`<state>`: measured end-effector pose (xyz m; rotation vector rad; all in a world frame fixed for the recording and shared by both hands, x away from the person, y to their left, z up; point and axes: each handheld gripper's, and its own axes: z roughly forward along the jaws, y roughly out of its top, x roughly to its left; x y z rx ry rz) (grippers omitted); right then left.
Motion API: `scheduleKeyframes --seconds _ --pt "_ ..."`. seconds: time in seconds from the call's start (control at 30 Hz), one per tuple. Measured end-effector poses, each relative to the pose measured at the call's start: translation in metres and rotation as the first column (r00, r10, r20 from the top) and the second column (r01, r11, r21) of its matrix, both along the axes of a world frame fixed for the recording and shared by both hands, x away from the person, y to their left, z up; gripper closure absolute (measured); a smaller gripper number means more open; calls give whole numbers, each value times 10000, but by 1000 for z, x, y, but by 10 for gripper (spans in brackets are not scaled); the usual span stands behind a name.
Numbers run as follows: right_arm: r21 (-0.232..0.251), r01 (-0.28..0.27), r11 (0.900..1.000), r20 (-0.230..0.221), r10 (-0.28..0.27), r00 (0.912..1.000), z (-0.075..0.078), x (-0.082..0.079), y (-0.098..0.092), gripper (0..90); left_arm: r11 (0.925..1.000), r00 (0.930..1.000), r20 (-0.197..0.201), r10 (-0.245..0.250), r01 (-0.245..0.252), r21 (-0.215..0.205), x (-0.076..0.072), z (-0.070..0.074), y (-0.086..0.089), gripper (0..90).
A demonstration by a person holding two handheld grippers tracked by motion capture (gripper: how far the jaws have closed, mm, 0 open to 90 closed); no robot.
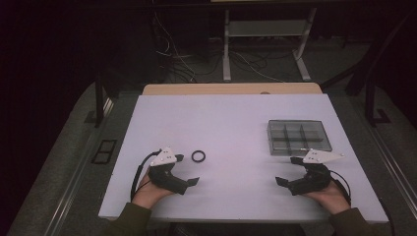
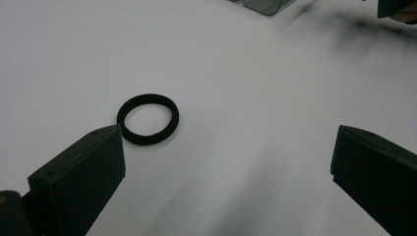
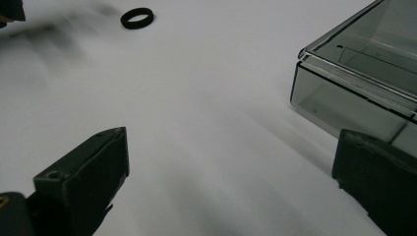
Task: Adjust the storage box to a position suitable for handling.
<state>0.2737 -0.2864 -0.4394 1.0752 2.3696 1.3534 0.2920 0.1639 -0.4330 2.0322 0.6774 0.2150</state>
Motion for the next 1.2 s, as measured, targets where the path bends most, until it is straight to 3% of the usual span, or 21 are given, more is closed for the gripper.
scheduleKeyframes --seconds 0.6,1.2 --pt "-32 38 10000 52 -38 10000 12 4 -2 4 10000 10000 4 4 -4 -15 -2 0 0 0" --pt "200 390 9990 293 -395 9988 24 24 -11 5 9999 10000 -69 -12 11 -152 -2 0 0 0"
